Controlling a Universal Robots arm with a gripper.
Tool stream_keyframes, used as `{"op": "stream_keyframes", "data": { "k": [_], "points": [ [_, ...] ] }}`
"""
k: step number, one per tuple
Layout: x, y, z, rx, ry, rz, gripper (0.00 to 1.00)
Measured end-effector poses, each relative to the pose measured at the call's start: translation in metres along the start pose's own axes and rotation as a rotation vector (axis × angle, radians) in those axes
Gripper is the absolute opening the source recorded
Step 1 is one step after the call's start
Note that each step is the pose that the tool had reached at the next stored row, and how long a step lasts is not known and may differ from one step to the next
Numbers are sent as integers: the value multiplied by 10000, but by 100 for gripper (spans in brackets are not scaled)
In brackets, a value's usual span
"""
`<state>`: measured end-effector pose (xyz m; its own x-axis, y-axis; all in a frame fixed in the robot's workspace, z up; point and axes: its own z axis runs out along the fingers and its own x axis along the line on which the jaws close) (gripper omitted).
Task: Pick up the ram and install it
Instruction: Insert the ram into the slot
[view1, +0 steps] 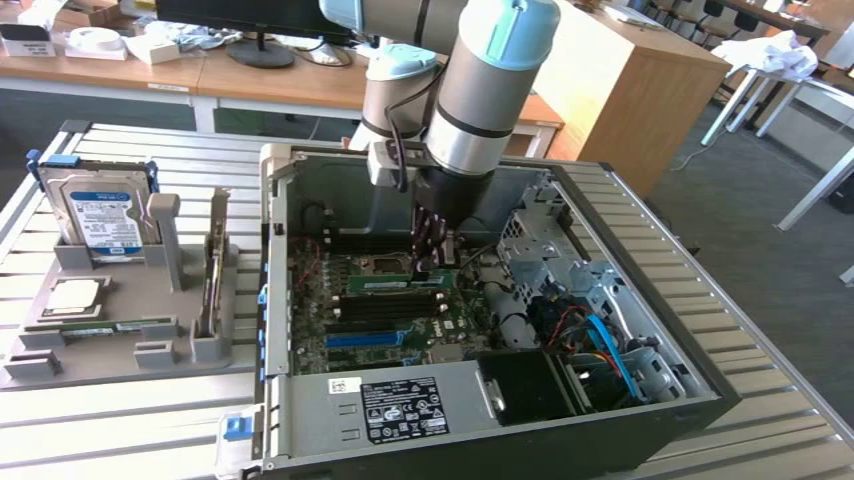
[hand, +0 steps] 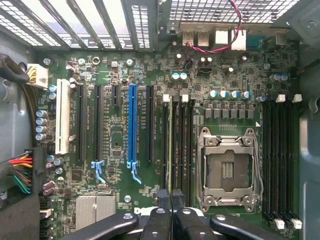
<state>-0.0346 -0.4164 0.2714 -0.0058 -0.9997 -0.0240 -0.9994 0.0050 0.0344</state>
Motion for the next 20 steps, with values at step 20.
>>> {"op": "stream_keyframes", "data": {
  "k": [20],
  "points": [
    [3,9,122,9,9,-7,11]
  ]
}}
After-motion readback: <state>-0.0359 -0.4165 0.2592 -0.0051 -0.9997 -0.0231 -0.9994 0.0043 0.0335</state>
